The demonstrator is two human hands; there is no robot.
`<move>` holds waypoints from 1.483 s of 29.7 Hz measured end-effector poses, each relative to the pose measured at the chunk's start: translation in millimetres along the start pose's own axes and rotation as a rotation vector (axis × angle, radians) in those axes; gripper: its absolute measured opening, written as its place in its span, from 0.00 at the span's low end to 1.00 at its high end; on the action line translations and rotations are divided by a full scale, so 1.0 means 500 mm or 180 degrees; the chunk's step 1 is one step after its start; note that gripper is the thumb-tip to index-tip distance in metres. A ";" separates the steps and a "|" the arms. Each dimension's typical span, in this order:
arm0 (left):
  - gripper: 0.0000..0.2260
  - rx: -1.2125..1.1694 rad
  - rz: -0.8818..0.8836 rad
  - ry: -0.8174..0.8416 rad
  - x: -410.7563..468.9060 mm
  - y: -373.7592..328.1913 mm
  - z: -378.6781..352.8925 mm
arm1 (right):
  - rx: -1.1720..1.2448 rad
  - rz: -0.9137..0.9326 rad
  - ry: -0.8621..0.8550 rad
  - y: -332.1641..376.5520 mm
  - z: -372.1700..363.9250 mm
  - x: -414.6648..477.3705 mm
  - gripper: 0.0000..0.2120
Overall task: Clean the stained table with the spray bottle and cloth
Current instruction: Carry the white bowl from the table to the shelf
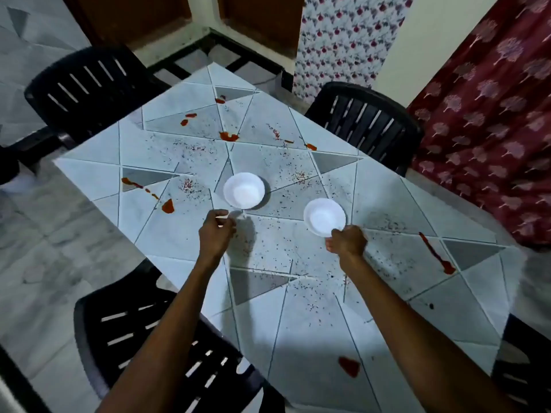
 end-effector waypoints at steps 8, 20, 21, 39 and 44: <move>0.09 -0.0062 0.0163 -0.0022 0.124 -0.025 0.019 | 0.0140 0.0690 0.0462 0.146 -0.149 -0.022 0.06; 0.08 -0.0116 0.0277 0.0262 0.193 -0.027 0.032 | -0.0950 0.1044 0.0755 0.197 -0.354 0.003 0.07; 0.09 -0.0182 0.0282 0.0264 0.193 -0.033 0.030 | -0.1068 0.1084 0.0713 0.207 -0.352 -0.005 0.09; 0.04 -0.0039 0.0034 0.0013 -0.136 -0.051 0.083 | -0.0075 0.1289 0.1281 0.121 -0.118 -0.249 0.07; 0.03 -0.0258 0.0107 -0.0203 -0.380 0.020 0.139 | 0.0089 0.1344 0.1654 0.023 -0.002 -0.423 0.11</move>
Point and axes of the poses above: each hand's wrist, its own x-axis towards the middle knuckle, its own z-axis out of the back of the hand, y = z × x, the point moved 5 cm from there along x, towards the middle knuckle, and after that the axes turned 5 degrees about z, right-handed, at the moved point
